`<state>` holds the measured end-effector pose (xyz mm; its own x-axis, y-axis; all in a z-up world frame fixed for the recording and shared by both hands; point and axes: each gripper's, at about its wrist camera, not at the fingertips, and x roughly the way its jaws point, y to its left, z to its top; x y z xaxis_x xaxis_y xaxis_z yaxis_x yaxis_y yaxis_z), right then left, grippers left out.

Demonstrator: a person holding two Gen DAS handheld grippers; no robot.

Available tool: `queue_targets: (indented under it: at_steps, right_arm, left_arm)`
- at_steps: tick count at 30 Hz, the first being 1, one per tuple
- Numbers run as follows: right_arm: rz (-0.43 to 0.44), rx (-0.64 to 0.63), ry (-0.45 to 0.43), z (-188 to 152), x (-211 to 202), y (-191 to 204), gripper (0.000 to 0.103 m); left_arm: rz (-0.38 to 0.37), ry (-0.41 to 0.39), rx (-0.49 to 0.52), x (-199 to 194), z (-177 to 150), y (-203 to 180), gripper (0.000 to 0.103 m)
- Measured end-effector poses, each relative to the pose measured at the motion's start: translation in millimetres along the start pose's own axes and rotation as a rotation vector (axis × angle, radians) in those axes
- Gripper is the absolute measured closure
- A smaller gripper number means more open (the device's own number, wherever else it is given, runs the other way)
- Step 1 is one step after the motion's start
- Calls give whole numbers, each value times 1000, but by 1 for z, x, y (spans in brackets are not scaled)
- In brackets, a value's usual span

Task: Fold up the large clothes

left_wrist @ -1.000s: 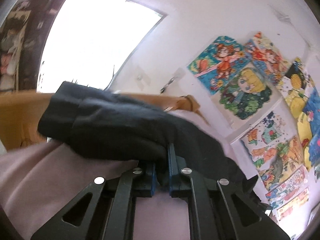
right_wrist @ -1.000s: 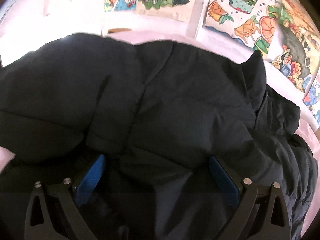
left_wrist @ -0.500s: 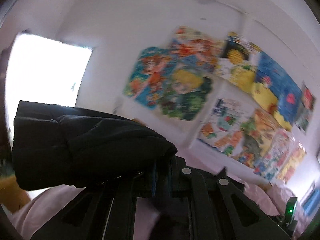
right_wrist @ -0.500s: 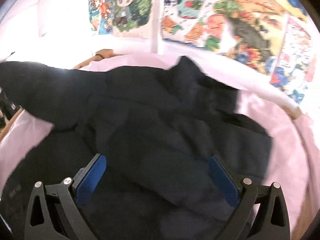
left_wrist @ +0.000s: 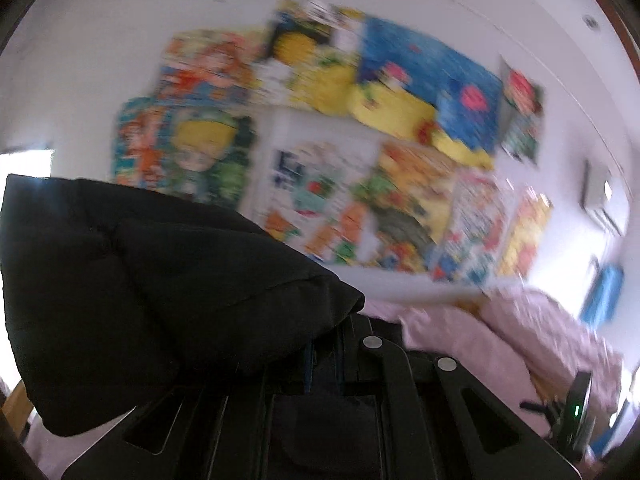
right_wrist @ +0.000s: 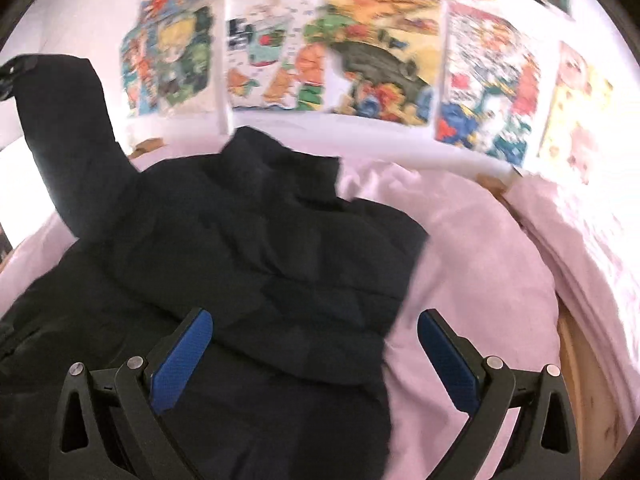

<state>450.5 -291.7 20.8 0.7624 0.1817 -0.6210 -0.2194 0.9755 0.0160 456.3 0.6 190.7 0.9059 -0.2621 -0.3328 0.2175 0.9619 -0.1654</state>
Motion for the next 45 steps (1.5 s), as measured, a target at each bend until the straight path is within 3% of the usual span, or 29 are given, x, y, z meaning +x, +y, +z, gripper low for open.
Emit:
queue_targets:
  at_steps: [5,9,12,21,27,30,34,38,41,43,45]
  right_arm:
    - [18,147,18,-6,-1,-43,0]
    - [-12,192,28,-15,2,-68,0]
    - [-34,224,46,-24,7,-83,0]
    - [-77,268,102,-49,22,-113,0]
    - [-64,296,129,-56,35,-117,0]
    - [-52,309,130,-55,38,-116,0]
    - [-30,318,118,-51,38,-115,0]
    - [-3,337,114,-48,40,-113,0]
    - [14,381,117,-49,42,-116,0]
    - [25,408,118,-49,45,-118,0]
    - [36,434,118,-49,46,-120,0]
  left_arm:
    - [-89,140,117,52,-39,-56,97]
    - [-131,281,148,98,-85,-85,98]
    - [-156,344,203,126,-118,-102,98]
    - [-247,477,297,163,-207,-110,98]
    - [-264,552,318,169,-230,-109,97]
    - [-277,564,329,166,-231,-112,87]
    - [-326,590,352,156,-237,-119,62]
    - [-355,606,374,150,-239,-123,59]
    - [-420,639,306,149,-237,-113,51]
    - [-476,650,239,147,-235,-104,37]
    - [-517,662,186,145,-232,-96,31]
